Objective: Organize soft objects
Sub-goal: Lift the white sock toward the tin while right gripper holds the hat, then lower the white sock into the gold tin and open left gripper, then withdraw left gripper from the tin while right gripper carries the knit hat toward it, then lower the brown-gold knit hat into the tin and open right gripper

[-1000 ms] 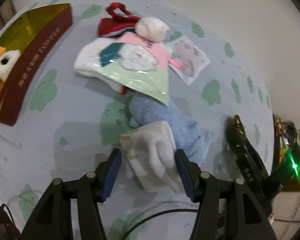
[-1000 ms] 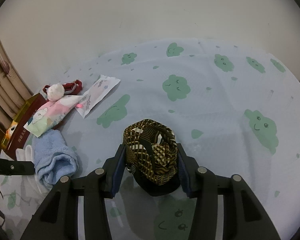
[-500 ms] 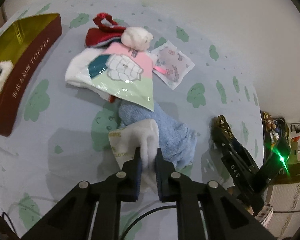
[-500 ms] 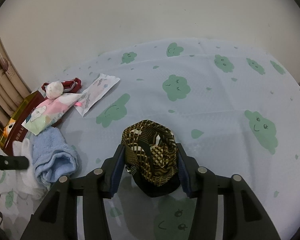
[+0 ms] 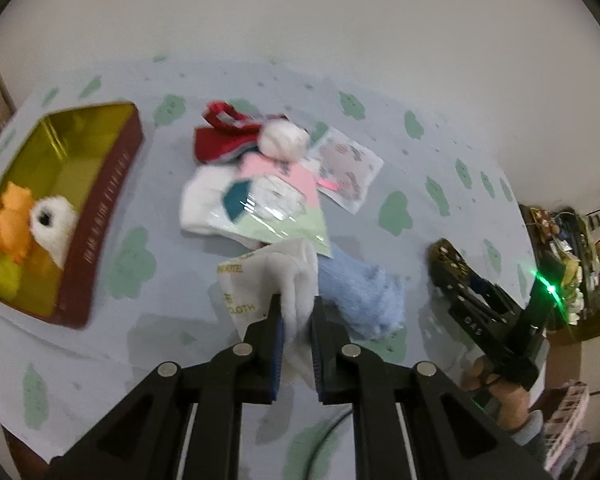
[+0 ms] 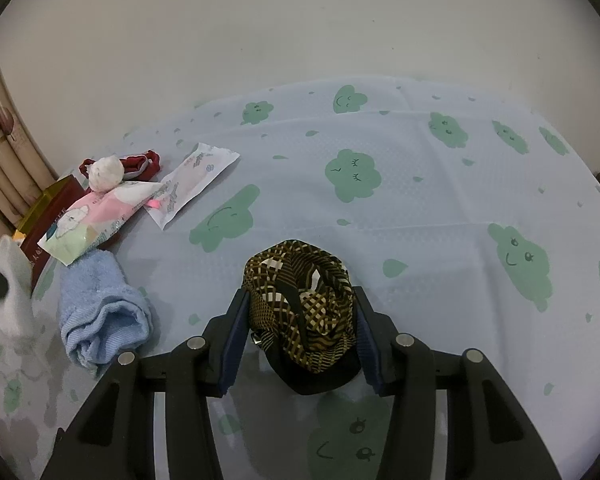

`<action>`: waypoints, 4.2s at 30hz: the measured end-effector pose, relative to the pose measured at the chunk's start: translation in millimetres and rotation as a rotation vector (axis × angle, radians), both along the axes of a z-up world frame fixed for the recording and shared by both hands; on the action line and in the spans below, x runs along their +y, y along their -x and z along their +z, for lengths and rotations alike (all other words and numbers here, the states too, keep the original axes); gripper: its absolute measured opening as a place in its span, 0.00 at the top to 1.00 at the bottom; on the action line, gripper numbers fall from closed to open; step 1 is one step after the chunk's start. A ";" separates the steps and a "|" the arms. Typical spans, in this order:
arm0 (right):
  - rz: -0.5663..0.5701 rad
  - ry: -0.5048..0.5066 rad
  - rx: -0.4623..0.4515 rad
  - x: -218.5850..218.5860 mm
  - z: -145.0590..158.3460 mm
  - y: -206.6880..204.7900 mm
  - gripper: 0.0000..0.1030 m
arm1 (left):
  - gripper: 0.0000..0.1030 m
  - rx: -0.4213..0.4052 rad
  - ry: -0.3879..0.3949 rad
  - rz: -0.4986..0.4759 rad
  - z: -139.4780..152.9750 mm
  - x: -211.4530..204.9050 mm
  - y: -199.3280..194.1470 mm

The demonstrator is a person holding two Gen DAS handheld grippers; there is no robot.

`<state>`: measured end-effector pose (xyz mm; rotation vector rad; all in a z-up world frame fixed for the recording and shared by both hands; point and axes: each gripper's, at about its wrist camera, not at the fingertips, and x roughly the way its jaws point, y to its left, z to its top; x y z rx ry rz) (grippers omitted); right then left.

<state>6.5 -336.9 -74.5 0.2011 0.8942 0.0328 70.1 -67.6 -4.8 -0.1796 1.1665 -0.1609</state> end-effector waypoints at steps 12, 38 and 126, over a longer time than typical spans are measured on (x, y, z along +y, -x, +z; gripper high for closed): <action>0.000 0.008 0.001 0.2 -0.5 0.0 0.54 | 0.89 -0.108 -0.100 0.131 38.4 95.2 -21.7; 0.001 0.062 0.009 5.5 -1.4 -1.3 0.54 | 0.89 -0.089 -0.314 0.251 7.1 206.3 -94.5; 0.593 0.152 -0.101 369.6 95.9 -37.8 0.60 | 0.52 -0.218 -0.304 0.414 -17.0 305.0 85.1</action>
